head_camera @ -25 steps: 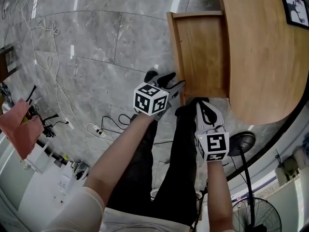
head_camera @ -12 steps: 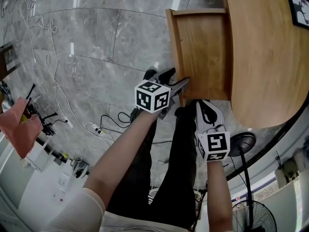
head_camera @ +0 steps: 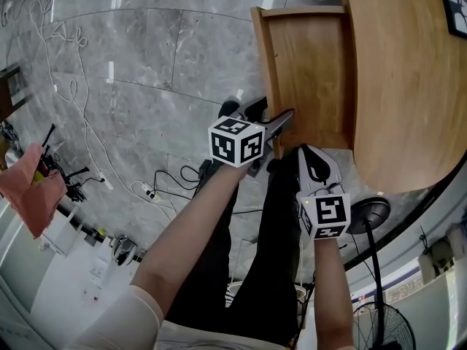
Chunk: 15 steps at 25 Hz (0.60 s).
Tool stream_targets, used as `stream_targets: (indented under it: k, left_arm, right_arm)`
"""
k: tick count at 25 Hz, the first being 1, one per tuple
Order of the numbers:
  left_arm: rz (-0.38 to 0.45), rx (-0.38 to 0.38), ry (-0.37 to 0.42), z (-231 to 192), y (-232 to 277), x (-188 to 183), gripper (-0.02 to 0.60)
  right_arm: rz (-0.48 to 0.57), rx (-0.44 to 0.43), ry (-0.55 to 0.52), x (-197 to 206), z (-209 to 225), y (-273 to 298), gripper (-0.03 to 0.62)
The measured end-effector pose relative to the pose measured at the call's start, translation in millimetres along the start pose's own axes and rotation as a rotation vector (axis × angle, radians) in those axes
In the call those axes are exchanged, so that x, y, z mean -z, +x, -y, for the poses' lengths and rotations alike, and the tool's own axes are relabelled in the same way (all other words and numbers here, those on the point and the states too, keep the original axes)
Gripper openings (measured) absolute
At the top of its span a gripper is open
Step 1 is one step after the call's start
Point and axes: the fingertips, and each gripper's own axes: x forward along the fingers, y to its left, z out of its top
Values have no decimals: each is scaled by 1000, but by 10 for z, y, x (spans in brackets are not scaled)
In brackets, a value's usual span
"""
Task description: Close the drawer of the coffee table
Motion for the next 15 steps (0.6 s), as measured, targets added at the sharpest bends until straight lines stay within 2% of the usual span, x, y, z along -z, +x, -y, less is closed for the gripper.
stream_targets:
  k: [7,11,15]
  left_arm:
    - [-10,23,-39,53,-16,-9,313]
    - [-24,66,-50,167,-18,63,328]
    - [-1,81,-87,226,-17,82,344]
  right_arm:
    - [16,-1,12,46,-16,-57,11]
    - [16,3,19,92,-18,-124,11]
    - [22,11,23,123,28,-212,11]
